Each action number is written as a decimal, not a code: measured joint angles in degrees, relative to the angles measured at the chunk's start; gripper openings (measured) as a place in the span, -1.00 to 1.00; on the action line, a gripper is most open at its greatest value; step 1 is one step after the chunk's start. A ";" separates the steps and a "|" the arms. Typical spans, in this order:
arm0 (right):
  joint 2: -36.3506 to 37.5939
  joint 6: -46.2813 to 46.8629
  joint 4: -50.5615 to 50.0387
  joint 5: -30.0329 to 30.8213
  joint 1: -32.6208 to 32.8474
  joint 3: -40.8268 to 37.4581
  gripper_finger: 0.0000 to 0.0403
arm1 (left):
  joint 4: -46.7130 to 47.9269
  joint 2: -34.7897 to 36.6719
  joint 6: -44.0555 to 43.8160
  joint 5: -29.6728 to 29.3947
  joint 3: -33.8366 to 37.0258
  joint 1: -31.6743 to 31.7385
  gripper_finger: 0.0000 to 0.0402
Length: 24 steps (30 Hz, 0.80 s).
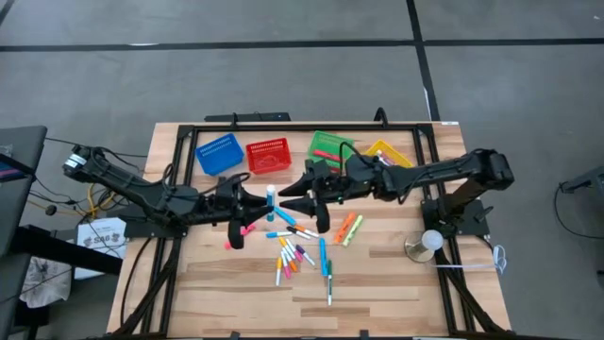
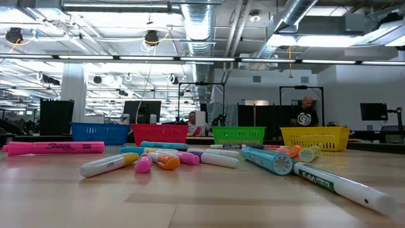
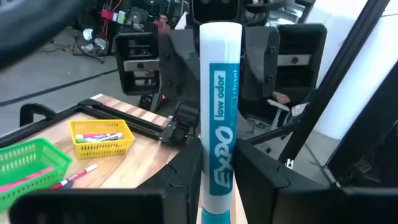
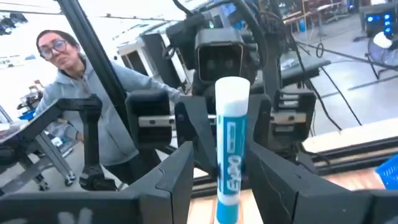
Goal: Pick & Place Markers
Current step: Put the large light blue marker pen into the yellow bin
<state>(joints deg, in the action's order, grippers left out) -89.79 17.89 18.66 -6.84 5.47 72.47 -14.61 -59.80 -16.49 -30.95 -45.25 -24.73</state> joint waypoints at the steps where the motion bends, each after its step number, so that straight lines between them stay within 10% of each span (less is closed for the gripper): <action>1: -0.04 -0.11 0.58 -0.47 -0.19 0.00 -0.30 | 0.01 -0.01 0.04 0.21 0.00 0.00 -0.57; 24: -0.63 -0.31 1.35 -0.61 -4.43 0.02 -0.08 | -1.45 -5.23 -2.23 2.90 0.00 7.18 -0.57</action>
<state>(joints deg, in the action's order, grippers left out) -90.41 17.58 20.01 -7.45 1.04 72.49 -16.06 -65.03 -18.72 -28.04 -45.25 -17.55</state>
